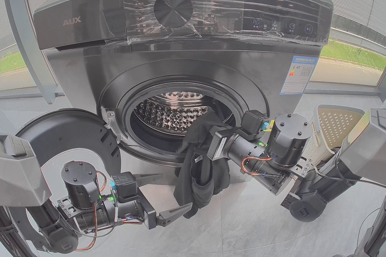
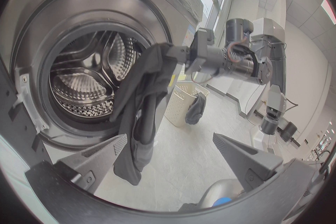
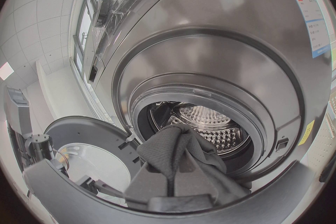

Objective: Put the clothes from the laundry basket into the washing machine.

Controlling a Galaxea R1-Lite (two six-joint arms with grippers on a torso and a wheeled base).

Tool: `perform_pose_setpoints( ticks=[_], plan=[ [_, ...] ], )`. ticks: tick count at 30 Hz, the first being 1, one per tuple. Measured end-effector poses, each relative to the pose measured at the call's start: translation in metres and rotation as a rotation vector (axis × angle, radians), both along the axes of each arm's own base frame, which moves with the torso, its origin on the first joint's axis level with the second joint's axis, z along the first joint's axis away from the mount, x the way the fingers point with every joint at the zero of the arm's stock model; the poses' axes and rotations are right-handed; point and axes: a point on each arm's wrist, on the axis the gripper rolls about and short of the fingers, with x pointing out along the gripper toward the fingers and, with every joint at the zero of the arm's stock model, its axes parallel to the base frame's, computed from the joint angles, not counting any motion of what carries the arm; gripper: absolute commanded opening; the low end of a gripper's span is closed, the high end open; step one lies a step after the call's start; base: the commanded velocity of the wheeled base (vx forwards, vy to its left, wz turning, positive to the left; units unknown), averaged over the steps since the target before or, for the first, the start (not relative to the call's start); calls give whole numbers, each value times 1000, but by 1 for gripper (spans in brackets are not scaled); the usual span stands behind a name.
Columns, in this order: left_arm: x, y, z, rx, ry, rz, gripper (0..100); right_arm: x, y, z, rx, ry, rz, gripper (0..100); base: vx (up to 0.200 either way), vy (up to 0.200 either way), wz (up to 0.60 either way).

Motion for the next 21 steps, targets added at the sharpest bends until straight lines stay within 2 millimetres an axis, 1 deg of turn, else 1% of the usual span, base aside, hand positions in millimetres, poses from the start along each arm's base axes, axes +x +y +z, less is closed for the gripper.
perform_pose_setpoints(
  ticks=[4, 11, 16, 21],
  plan=[
    [-2, 0, -5, 15, 17, -6, 100, 0, 1, 1, 4, -4, 3, 0, 0, 0, 0],
    [6, -5, -22, 50, 62, -2, 100, -4, 3, 5, 10, -10, 4, 0, 0, 0, 0],
    [18, -13, -35, 65, 84, 5, 100, -7, 4, 9, 16, -16, 8, 0, 0, 0, 0],
    [33, -20, -51, 86, 96, 50, 100, -9, 4, 11, 22, -21, 14, 0, 0, 0, 0]
  ],
)
